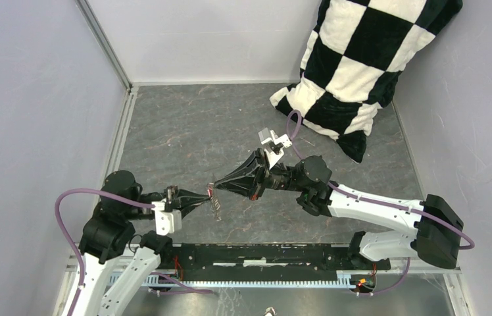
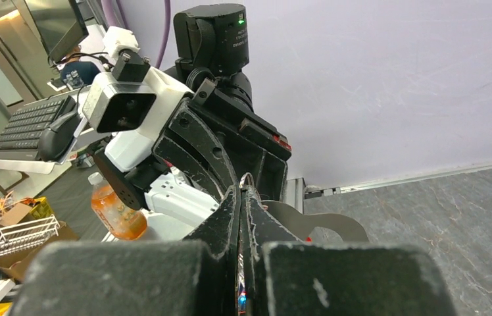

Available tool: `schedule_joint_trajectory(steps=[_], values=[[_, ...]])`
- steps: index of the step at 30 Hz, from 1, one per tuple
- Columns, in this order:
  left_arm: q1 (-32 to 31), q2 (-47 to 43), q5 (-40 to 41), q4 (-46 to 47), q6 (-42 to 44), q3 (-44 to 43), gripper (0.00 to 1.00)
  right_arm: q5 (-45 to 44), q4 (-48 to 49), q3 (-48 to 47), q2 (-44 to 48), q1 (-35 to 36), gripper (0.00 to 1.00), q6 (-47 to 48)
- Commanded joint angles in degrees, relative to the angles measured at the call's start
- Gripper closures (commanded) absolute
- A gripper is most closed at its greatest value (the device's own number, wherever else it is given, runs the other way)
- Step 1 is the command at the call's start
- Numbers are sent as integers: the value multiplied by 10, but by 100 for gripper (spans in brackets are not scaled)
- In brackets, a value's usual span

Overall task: Put the keys on the keyring
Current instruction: Adjust the key on the keyring.

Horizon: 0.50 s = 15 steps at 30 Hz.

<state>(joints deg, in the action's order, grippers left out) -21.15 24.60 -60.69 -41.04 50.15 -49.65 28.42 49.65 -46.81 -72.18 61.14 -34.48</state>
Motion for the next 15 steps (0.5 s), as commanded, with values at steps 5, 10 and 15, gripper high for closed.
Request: schedule_joint_trajectory(steps=[5, 10, 15], values=[[-1, 1, 107, 45, -149, -60, 72, -20, -59, -7, 39, 2, 100, 92], [-2, 28, 100, 55, -295, -110, 48, -2, -91, -12, 47, 2, 100, 129], [-1, 56, 63, 71, -327, -100, 40, 23, -83, -18, 47, 2, 100, 143]])
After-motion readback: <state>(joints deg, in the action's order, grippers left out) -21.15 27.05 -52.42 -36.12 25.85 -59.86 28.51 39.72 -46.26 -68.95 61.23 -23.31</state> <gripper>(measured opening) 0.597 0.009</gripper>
